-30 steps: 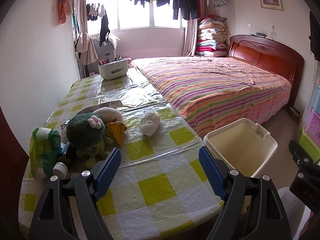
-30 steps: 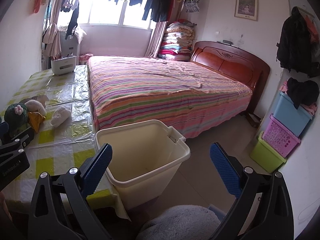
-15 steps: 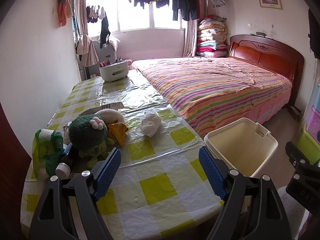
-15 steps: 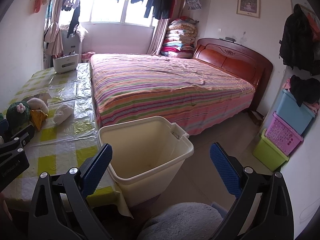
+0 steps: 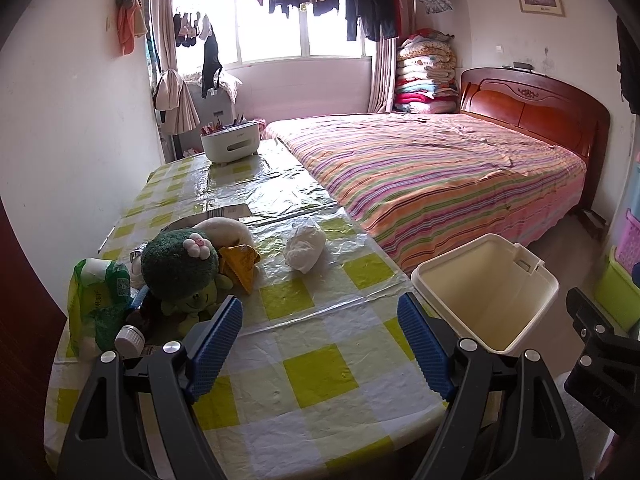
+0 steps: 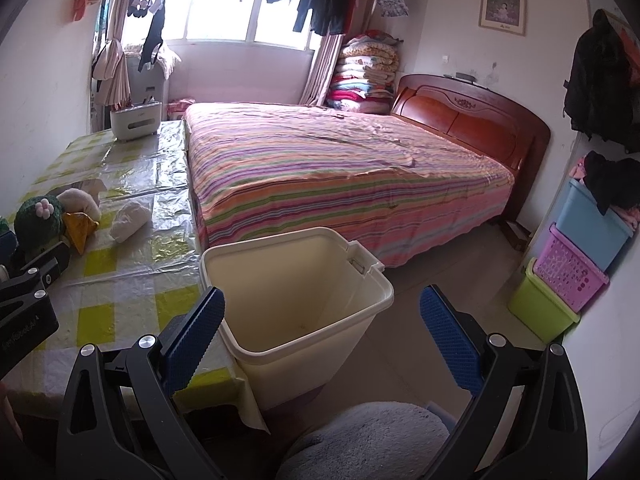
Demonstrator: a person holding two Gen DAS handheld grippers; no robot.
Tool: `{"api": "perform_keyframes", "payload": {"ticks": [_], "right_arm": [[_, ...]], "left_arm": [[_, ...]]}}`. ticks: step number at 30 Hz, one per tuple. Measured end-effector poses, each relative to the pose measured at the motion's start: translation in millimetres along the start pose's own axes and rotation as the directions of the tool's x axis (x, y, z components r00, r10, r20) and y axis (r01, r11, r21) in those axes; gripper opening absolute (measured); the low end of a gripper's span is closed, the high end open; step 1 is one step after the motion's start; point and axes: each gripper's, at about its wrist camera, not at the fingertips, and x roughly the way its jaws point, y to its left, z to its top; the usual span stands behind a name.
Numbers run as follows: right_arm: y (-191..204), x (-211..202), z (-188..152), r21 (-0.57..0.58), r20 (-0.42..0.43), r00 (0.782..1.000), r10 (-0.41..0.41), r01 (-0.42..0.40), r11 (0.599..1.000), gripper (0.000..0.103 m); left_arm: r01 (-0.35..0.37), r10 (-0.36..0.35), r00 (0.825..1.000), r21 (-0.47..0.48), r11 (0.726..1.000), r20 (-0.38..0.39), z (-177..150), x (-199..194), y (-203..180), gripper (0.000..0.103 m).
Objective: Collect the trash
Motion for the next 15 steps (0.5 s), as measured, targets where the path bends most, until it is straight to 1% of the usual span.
{"api": "perform_keyframes", "payload": {"ticks": [10,15], "right_arm": [[-1.2,3.8,-1.3,0.003,-0.013,1.0,0.009,-0.009,1.0,0.097],[0.7,7.4,-1.5,0.003,-0.021,1.0,0.019,-0.019,1.0,0.097]], "left_arm": [[-0.004,0.004,1.0,-0.004,1.0,-0.003,-1.0,2.6,-0.4,0.078],[-0.017,0.017,1.0,-0.011,1.0,0.003,-1.1,2.0,3.4,0.078]]}}
